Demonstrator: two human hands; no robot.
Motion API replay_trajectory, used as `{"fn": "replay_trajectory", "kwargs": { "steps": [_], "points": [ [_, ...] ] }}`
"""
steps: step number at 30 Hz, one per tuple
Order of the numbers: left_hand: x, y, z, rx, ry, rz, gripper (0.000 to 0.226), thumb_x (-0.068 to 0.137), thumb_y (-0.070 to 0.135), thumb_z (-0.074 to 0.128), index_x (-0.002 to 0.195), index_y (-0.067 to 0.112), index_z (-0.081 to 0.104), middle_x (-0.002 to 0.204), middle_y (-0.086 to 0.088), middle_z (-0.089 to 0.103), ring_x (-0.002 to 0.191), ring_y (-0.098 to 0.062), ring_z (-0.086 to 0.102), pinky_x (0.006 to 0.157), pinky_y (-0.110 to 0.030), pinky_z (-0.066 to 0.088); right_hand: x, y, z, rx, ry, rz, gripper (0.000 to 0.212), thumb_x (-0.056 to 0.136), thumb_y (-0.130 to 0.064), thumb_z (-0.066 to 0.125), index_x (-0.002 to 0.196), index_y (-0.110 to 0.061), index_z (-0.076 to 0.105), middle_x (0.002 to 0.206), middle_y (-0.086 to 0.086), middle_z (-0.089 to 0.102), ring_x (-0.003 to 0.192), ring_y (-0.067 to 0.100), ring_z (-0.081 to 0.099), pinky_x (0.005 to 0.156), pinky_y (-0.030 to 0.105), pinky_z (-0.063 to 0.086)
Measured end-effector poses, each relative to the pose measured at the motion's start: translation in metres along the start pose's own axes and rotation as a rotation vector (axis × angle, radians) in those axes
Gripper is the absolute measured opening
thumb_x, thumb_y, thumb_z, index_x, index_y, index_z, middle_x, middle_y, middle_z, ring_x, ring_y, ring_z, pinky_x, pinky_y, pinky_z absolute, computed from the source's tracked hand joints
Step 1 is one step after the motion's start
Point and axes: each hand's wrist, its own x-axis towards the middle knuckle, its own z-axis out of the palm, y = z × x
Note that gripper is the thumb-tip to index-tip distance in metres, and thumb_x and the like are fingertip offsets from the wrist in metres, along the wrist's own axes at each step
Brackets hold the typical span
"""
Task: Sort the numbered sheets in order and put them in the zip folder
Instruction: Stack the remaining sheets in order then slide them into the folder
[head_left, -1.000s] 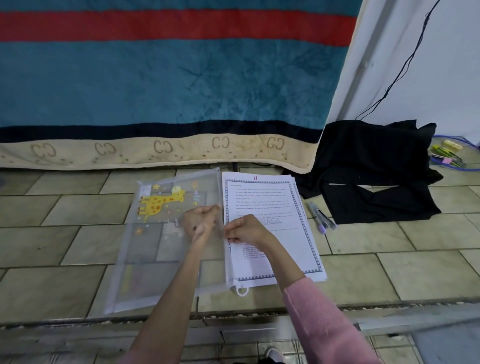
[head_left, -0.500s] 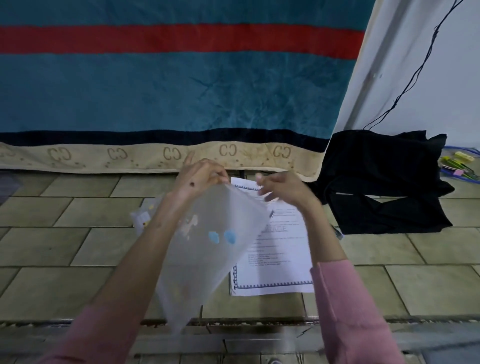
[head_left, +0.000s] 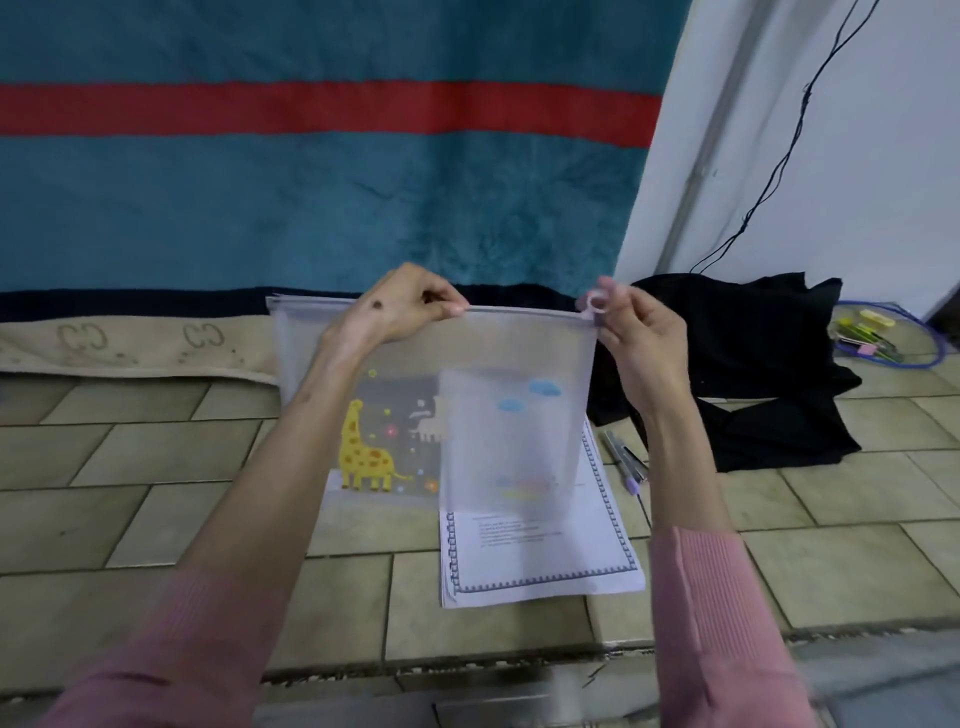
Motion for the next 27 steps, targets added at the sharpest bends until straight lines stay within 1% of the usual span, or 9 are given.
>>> {"fn": "replay_trajectory", "kwargs": {
  "steps": [2, 5, 7, 11, 16, 19, 23, 25, 27],
  "points": [
    [0.000, 0.003, 0.003, -0.008, -0.002, -0.028, 0.014, 0.083, 0.027, 0.068, 0.093, 0.019, 0.074, 0.084, 0.007, 0.067, 0.069, 0.003, 0.054, 0.065, -0.011, 0.041, -0.001, 0.004, -0.007, 0.054, 0.027, -0.015, 0.029, 0.090, -0.028, 0.058, 0.111, -0.008, 0.059, 0.098, 0.008, 0.067, 0.092, 0.021, 0.068, 0.080, 0.027, 0.054],
    [-0.003, 0.011, 0.005, -0.065, -0.011, -0.062, 0.012, 0.078, 0.030, 0.073, 0.086, 0.021, 0.075, 0.080, 0.006, 0.069, 0.080, -0.004, 0.063, 0.076, -0.020, 0.048, -0.005, 0.019, -0.014, -0.097, 0.084, -0.003, 0.002, 0.088, -0.012, 0.064, 0.088, -0.013, 0.067, 0.077, -0.002, 0.069, 0.075, 0.013, 0.062, 0.077, 0.030, 0.051],
    [-0.005, 0.017, 0.006, -0.091, -0.026, -0.067, 0.013, 0.075, 0.031, 0.076, 0.084, 0.021, 0.076, 0.080, 0.005, 0.071, 0.080, -0.004, 0.064, 0.076, -0.020, 0.049, -0.007, 0.026, -0.016, -0.123, 0.128, -0.001, 0.011, 0.088, -0.013, 0.064, 0.078, -0.016, 0.067, 0.068, -0.007, 0.067, 0.068, 0.009, 0.060, 0.072, 0.028, 0.050],
    [-0.008, 0.022, 0.005, -0.139, -0.049, -0.075, 0.007, 0.074, 0.027, 0.077, 0.080, 0.024, 0.074, 0.082, 0.007, 0.072, 0.084, -0.005, 0.066, 0.082, -0.022, 0.052, -0.010, 0.026, -0.009, -0.028, 0.116, -0.002, 0.018, 0.096, -0.021, 0.051, 0.091, -0.012, 0.065, 0.080, 0.001, 0.063, 0.067, 0.003, 0.060, 0.065, 0.018, 0.052],
    [-0.015, 0.037, 0.018, -0.016, -0.024, -0.045, 0.035, 0.073, 0.026, 0.077, 0.107, 0.025, 0.071, 0.109, 0.009, 0.070, 0.102, -0.005, 0.062, 0.093, -0.025, 0.047, -0.007, 0.030, 0.002, 0.021, 0.238, 0.002, 0.020, 0.095, -0.017, 0.053, 0.103, -0.004, 0.066, 0.080, 0.001, 0.063, 0.059, 0.000, 0.059, 0.060, 0.016, 0.049],
    [-0.020, 0.042, 0.039, 0.188, 0.143, 0.026, 0.033, 0.076, 0.030, 0.074, 0.108, 0.022, 0.071, 0.113, 0.004, 0.065, 0.110, -0.015, 0.055, 0.088, -0.028, 0.041, -0.007, 0.033, 0.002, 0.025, 0.260, 0.008, 0.021, 0.095, -0.013, 0.053, 0.105, 0.000, 0.065, 0.080, 0.002, 0.063, 0.057, -0.003, 0.060, 0.058, 0.015, 0.050],
    [-0.022, 0.040, 0.054, 0.261, 0.350, 0.049, 0.012, 0.079, 0.019, 0.069, 0.089, 0.018, 0.076, 0.093, -0.001, 0.071, 0.092, -0.023, 0.060, 0.074, -0.033, 0.045, -0.011, 0.037, 0.002, -0.002, 0.217, 0.092, 0.017, 0.096, -0.015, 0.052, 0.098, -0.005, 0.066, 0.079, 0.001, 0.063, 0.063, 0.001, 0.063, 0.057, 0.016, 0.052],
    [-0.021, 0.037, 0.059, 0.273, 0.363, 0.065, 0.012, 0.078, 0.013, 0.067, 0.085, 0.017, 0.076, 0.089, -0.002, 0.073, 0.088, -0.024, 0.063, 0.069, -0.031, 0.045, -0.012, 0.038, 0.002, 0.033, 0.202, 0.258, 0.015, 0.094, -0.019, 0.052, 0.087, -0.013, 0.065, 0.084, 0.003, 0.064, 0.072, 0.014, 0.061, 0.061, 0.026, 0.052],
    [-0.022, 0.030, 0.064, 0.335, 0.259, 0.039, 0.015, 0.079, 0.011, 0.063, 0.087, 0.018, 0.074, 0.088, -0.001, 0.072, 0.088, -0.023, 0.063, 0.066, -0.026, 0.038, -0.009, 0.040, -0.006, 0.087, 0.147, 0.480, 0.024, 0.092, -0.028, 0.047, 0.078, -0.014, 0.061, 0.087, 0.006, 0.063, 0.074, 0.021, 0.058, 0.064, 0.032, 0.048]
  ]
}}
